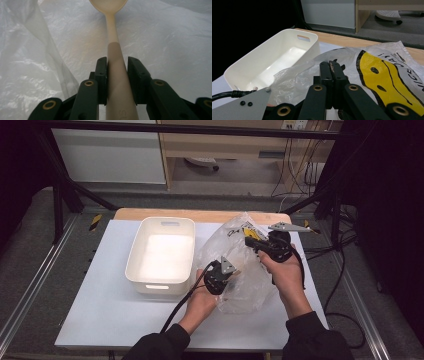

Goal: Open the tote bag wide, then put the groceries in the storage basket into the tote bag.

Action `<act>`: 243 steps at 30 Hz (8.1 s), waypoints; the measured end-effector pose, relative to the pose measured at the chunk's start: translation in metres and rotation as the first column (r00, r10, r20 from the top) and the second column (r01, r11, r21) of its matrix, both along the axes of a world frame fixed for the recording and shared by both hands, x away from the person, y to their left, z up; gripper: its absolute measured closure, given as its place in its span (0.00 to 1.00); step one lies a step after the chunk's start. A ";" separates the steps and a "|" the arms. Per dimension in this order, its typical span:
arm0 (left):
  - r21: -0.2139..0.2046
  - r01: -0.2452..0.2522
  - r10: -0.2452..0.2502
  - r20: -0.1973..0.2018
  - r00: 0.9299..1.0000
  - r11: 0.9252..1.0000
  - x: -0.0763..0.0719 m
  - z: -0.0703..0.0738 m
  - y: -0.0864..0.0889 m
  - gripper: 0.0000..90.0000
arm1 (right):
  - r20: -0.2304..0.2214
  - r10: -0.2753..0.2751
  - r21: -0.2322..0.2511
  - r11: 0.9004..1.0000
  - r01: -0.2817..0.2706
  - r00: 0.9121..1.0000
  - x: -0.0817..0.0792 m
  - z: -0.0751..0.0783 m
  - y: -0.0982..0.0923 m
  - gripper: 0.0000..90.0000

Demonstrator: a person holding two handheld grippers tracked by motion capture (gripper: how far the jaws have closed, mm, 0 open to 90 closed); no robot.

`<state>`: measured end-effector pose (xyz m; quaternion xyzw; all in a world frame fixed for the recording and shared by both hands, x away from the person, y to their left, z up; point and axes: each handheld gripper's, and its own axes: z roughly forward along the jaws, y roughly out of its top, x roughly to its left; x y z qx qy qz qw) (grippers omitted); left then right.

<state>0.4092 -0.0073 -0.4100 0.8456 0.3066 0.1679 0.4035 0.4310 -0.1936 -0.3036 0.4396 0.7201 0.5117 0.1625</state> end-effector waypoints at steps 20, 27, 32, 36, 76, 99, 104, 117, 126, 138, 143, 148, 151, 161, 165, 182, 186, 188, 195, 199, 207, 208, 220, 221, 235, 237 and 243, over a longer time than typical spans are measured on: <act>0.037 -0.002 0.000 0.052 0.999 0.999 0.002 -0.011 -0.018 0.79 | 0.011 0.005 0.006 1.000 -0.005 1.000 0.001 0.005 -0.001 1.00; 0.036 -0.001 -0.001 0.054 0.999 0.999 0.006 -0.020 -0.025 0.79 | 0.013 0.006 0.003 1.000 -0.006 1.000 0.001 0.006 -0.002 1.00; 0.032 -0.002 0.000 0.070 0.998 0.999 0.009 -0.021 -0.030 0.79 | 0.013 0.007 -0.001 1.000 -0.007 1.000 0.000 0.006 -0.003 1.00; 0.034 0.005 -0.008 0.087 0.996 0.999 0.010 -0.018 -0.034 0.79 | 0.008 0.010 -0.006 1.000 -0.010 1.000 0.000 0.004 -0.002 1.00; -0.016 -0.044 0.044 0.039 0.998 0.999 0.003 -0.031 -0.003 0.60 | -0.033 0.006 -0.036 0.999 -0.007 0.999 -0.007 -0.026 -0.009 1.00; -0.189 0.055 -0.057 -0.001 0.998 0.980 -0.059 0.004 0.070 0.39 | -0.083 -0.002 -0.088 0.996 -0.005 0.997 -0.006 -0.071 -0.004 1.00; -0.166 0.037 -0.036 0.008 0.999 0.985 -0.061 0.004 0.074 0.36 | -0.096 -0.007 -0.101 0.995 -0.003 0.995 -0.008 -0.085 -0.006 1.00; -0.204 -0.016 0.029 0.064 0.998 0.979 -0.073 0.033 0.087 0.16 | -0.126 -0.027 -0.129 0.992 0.011 0.992 -0.010 -0.109 -0.012 1.00; -0.236 -0.087 0.112 0.095 0.989 0.968 -0.068 0.051 0.112 0.12 | -0.111 -0.016 -0.130 0.992 0.001 0.994 -0.015 -0.111 -0.010 1.00; -0.238 -0.189 0.220 0.114 0.969 0.953 -0.050 0.064 0.160 0.11 | -0.102 0.018 -0.137 0.990 -0.032 0.995 -0.016 -0.109 -0.002 1.00; -0.217 -0.218 0.247 0.112 0.963 0.951 -0.047 0.062 0.175 0.11 | -0.107 0.041 -0.147 0.988 -0.057 0.993 -0.020 -0.109 0.005 1.00; -0.217 -0.258 0.284 0.098 0.954 0.941 -0.046 0.054 0.188 0.11 | -0.107 0.054 -0.157 0.985 -0.071 0.993 -0.024 -0.110 0.010 1.00; -0.217 -0.268 0.294 0.096 0.951 0.939 -0.046 0.052 0.195 0.11 | -0.111 0.057 -0.163 0.984 -0.074 0.992 -0.026 -0.111 0.012 1.00; -0.221 -0.321 0.349 0.100 0.932 0.921 -0.049 0.049 0.216 0.11 | -0.136 0.067 -0.195 0.976 -0.093 0.989 -0.028 -0.118 0.018 1.00; -0.220 -0.324 0.351 0.095 0.932 0.920 -0.050 0.047 0.218 0.11 | -0.148 0.082 -0.228 0.967 -0.114 0.986 -0.030 -0.123 0.023 1.00; -0.224 -0.336 0.364 0.100 0.926 0.915 -0.051 0.038 0.224 0.11 | -0.124 0.038 -0.198 0.978 -0.062 0.992 -0.036 -0.118 0.016 0.56; -0.230 -0.326 0.355 0.098 0.930 0.917 -0.051 0.037 0.223 0.11 | -0.063 -0.001 -0.203 0.979 -0.012 0.998 -0.041 -0.113 0.011 0.34; -0.228 -0.321 0.351 0.106 0.930 0.919 -0.051 0.037 0.222 0.11 | -0.035 -0.023 -0.208 0.978 0.015 0.999 -0.044 -0.110 0.008 0.26; -0.256 -0.316 0.356 0.124 0.926 0.913 -0.056 0.038 0.227 0.11 | 0.036 -0.084 -0.186 0.978 0.089 0.996 -0.061 -0.099 -0.009 0.09; -0.261 -0.337 0.377 0.122 0.918 0.905 -0.057 0.036 0.233 0.11 | 0.023 -0.115 -0.184 0.976 0.117 0.993 -0.065 -0.101 -0.019 0.08; -0.266 -0.363 0.404 0.117 0.907 0.893 -0.058 0.030 0.244 0.11 | -0.059 -0.229 -0.217 0.953 0.212 0.972 -0.080 -0.116 -0.051 0.08; -0.265 -0.367 0.407 0.116 0.906 0.892 -0.059 0.030 0.247 0.11 | -0.076 -0.240 -0.218 0.951 0.219 0.968 -0.082 -0.119 -0.055 0.08; -0.312 -0.451 0.508 0.130 0.852 0.836 -0.070 0.024 0.280 0.11 | -0.223 -0.260 -0.308 0.933 0.185 0.940 -0.093 -0.144 -0.060 0.08; -0.313 -0.457 0.514 0.127 0.848 0.832 -0.071 0.023 0.283 0.11 | -0.234 -0.259 -0.308 0.934 0.182 0.937 -0.092 -0.145 -0.059 0.09; -0.306 -0.489 0.540 0.107 0.835 0.817 -0.068 0.012 0.292 0.12 | -0.174 -0.218 -0.364 0.920 0.143 0.960 -0.088 -0.149 -0.042 0.52; -0.302 -0.491 0.541 0.109 0.834 0.817 -0.067 0.012 0.292 0.12 | -0.170 -0.210 -0.360 0.923 0.138 0.963 -0.088 -0.149 -0.042 0.64; -0.291 -0.493 0.540 0.109 0.834 0.820 -0.066 0.009 0.291 0.12 | -0.177 -0.181 -0.353 0.929 0.109 0.967 -0.084 -0.147 -0.041 0.91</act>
